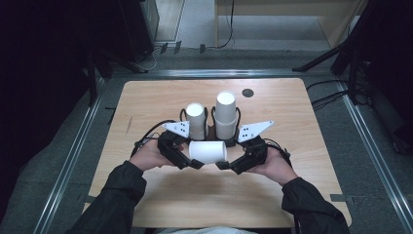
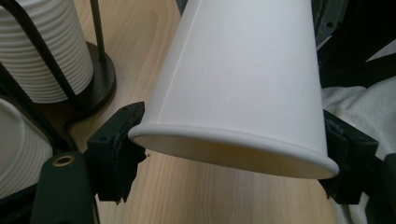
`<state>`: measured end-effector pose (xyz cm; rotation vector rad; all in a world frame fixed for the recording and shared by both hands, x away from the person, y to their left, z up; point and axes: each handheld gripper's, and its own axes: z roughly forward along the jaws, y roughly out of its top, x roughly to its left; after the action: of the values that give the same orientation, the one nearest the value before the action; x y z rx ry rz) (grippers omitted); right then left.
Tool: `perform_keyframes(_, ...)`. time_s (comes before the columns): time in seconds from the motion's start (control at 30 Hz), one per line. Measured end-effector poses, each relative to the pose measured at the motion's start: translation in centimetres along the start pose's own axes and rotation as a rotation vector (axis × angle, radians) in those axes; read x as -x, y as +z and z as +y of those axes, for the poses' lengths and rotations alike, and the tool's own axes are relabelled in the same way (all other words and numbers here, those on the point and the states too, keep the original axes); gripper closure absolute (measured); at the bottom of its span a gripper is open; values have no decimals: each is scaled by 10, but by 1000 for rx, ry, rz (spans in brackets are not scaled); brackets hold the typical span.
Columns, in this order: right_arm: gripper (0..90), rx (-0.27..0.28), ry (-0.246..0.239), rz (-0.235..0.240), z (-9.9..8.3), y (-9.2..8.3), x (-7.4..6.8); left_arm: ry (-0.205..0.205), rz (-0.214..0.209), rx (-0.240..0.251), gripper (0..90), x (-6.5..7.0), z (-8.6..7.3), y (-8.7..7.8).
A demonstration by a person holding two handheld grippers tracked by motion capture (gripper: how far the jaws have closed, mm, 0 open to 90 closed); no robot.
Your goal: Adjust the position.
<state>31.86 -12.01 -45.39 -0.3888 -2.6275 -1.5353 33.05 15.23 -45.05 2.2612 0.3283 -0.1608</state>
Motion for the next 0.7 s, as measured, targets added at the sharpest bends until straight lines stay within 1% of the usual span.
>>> perform_keyframes(0.03,218,-7,-1,-3,-1,0,0,6,8,-10,203,0,1,-1)
perform_keyframes(0.07,218,-13,-2,-5,-2,0,0,2,10,-19,203,-1,1,-1)
perform_keyframes(0.1,219,-17,-3,-8,-3,0,0,12,22,-33,203,-1,2,-1)
perform_keyframes(0.13,219,-17,-3,-8,-3,0,0,12,22,-33,203,-1,2,-1)
perform_keyframes(0.2,221,-34,-13,-26,-5,0,0,19,28,-59,203,-1,3,0)
perform_keyframes(0.23,221,-34,-13,-26,-5,0,0,26,35,-69,203,-1,4,0)
perform_keyframes(0.27,224,-37,-18,-32,-6,0,0,19,36,-77,203,-1,5,0)
perform_keyframes(0.3,227,-38,-16,-34,-6,0,0,32,48,-102,203,-1,7,1)
perform_keyframes(0.33,230,-43,-17,-39,-6,0,-1,32,48,-102,203,-1,7,1)
perform_keyframes(0.43,232,-49,-22,-40,-8,1,0,40,52,-140,203,-1,8,3)
perform_keyframes(0.5,235,-61,-27,-46,-9,2,-1,46,58,-169,203,-1,8,5)
perform_keyframes(0.53,237,-70,-33,-50,-9,3,-1,50,63,-196,203,-1,8,8)
perform_keyframes(0.57,237,-70,-33,-50,-9,3,-1,50,63,-196,203,-1,8,8)
perform_keyframes(0.63,241,-82,-38,-51,-9,5,-2,43,55,-213,203,-1,7,11)
perform_keyframes(0.67,241,-85,-44,-51,-10,6,-2,49,58,-228,203,-1,7,12)
perform_keyframes(0.7,242,-100,-46,-47,-10,8,-3,48,56,-241,203,0,7,15)
